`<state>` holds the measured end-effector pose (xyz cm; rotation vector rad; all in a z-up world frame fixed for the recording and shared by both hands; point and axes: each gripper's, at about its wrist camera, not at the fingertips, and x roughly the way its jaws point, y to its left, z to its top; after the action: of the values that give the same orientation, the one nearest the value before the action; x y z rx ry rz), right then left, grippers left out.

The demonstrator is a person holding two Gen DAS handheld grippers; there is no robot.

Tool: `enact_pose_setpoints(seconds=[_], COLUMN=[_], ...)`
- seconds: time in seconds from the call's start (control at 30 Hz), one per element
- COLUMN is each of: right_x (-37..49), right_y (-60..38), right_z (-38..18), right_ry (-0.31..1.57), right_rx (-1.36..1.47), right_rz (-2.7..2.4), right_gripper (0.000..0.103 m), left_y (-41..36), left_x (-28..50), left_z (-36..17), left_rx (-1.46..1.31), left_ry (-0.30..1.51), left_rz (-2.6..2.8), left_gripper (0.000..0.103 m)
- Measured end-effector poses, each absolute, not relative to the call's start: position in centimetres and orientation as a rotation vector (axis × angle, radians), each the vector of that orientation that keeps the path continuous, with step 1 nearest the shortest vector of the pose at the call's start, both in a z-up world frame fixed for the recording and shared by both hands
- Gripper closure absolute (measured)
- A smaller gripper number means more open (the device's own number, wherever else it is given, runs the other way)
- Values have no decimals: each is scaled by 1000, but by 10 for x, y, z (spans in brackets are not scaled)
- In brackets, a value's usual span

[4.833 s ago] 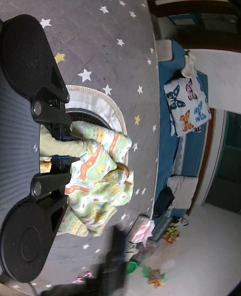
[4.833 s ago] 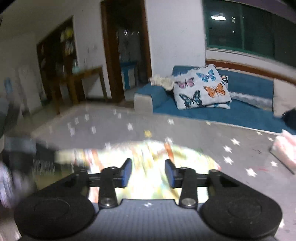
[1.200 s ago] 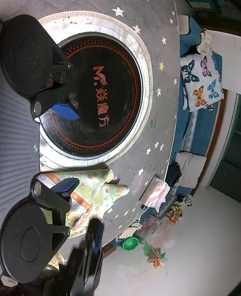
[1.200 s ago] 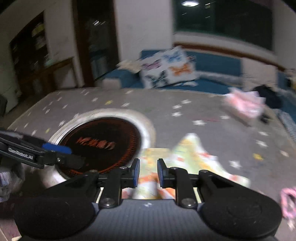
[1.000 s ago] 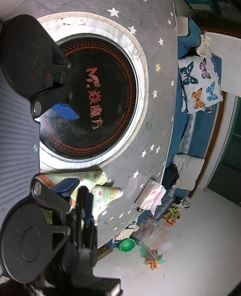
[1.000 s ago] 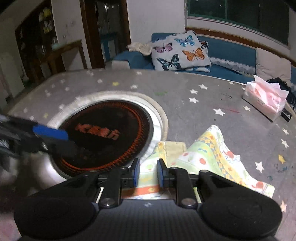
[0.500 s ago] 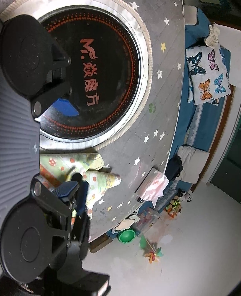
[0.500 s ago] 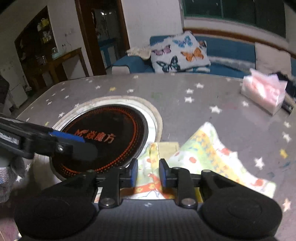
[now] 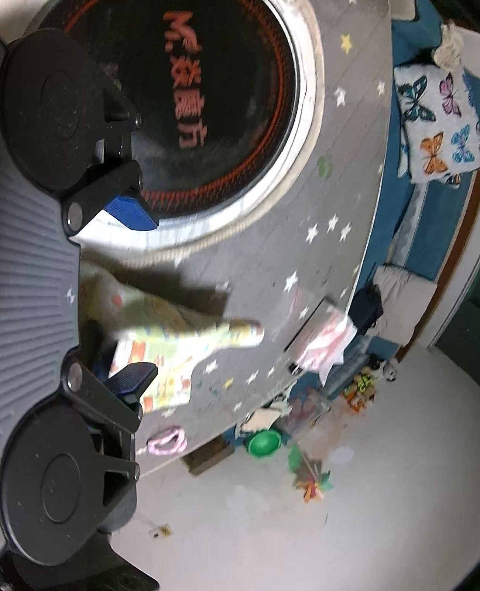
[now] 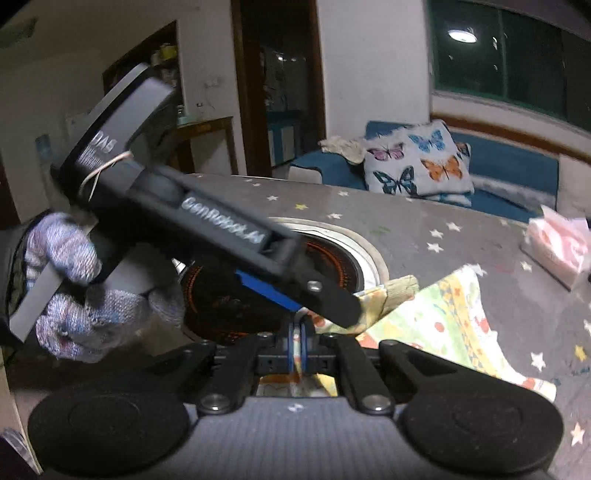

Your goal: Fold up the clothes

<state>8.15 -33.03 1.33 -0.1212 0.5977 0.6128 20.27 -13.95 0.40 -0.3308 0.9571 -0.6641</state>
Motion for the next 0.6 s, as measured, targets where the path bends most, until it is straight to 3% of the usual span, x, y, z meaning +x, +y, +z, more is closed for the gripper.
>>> enact_pose_setpoints(seconds=[0.07, 0.17, 0.2, 0.23, 0.33, 0.43, 0.6], right_x=[78, 72, 69, 66, 56, 47, 33], right_y=[-326, -320, -318, -317, -313, -314, -344], right_z=[12, 12, 12, 13, 15, 18, 32], right_ry=[579, 558, 549, 539, 518, 516, 514], right_rx=[-142, -165, -173, -181, -193, -186, -69], right_rz=[624, 650, 656, 662, 661, 646, 546], right_gripper=[100, 100, 100, 100, 99, 91, 64], left_y=[-144, -146, -146, -145, -145, -140, -109], left_x=[202, 205, 206, 207, 206, 200, 195], left_z=[3, 0, -2, -4, -7, -2, 15], left_rx=[-323, -335, -343, -348, -350, -301, -295], left_ry=[966, 993, 1006, 1014, 1023, 966, 871], left_rz=[-677, -697, -704, -711, -709, -654, -548], left_gripper=[24, 42, 53, 71, 95, 98, 99])
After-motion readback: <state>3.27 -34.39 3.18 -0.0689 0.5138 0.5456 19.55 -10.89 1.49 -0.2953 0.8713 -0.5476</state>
